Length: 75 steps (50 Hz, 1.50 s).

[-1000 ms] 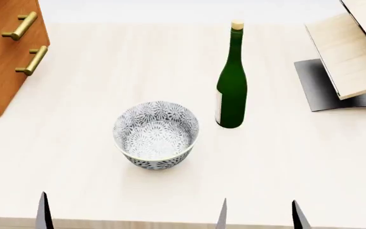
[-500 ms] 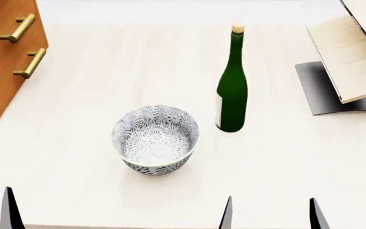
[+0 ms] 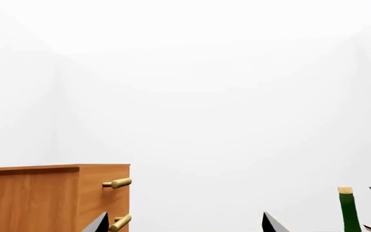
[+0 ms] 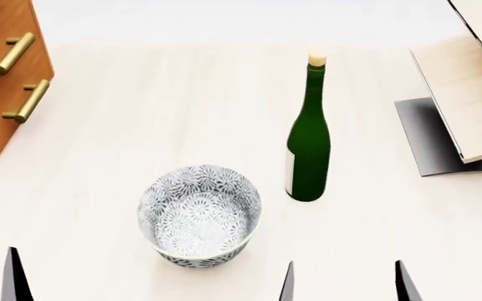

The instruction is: Put the wine bottle on the wine rack.

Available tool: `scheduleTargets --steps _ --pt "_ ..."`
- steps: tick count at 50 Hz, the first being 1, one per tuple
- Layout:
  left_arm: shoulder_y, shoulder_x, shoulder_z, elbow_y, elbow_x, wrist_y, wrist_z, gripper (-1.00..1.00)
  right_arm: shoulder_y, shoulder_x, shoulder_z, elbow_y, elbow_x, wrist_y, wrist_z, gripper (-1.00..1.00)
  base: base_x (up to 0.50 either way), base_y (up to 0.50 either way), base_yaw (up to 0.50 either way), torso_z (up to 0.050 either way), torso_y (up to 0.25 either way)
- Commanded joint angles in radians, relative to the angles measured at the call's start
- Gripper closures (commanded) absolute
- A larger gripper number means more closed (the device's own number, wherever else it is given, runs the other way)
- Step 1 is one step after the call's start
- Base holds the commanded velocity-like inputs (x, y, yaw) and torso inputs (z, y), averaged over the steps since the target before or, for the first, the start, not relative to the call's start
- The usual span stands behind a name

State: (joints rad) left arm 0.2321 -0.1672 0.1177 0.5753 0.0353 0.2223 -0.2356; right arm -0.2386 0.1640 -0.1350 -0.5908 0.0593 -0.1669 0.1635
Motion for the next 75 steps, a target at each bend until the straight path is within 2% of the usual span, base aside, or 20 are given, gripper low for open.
scheduleTargets --steps 1,75 --pt "0.000 -0.009 0.017 -0.006 0.004 0.005 -0.008 -1.00 0.000 0.010 -0.012 0.001 -0.010 0.004 0.012 -1.00 0.20 0.00 0.00 0.000 0.000" --pt "-0.010 -0.054 0.070 -0.022 -0.001 0.007 -0.060 -1.00 0.019 0.056 -0.070 0.046 -0.037 -0.001 0.065 -1.00 0.19 0.00 0.00 0.000 0.000"
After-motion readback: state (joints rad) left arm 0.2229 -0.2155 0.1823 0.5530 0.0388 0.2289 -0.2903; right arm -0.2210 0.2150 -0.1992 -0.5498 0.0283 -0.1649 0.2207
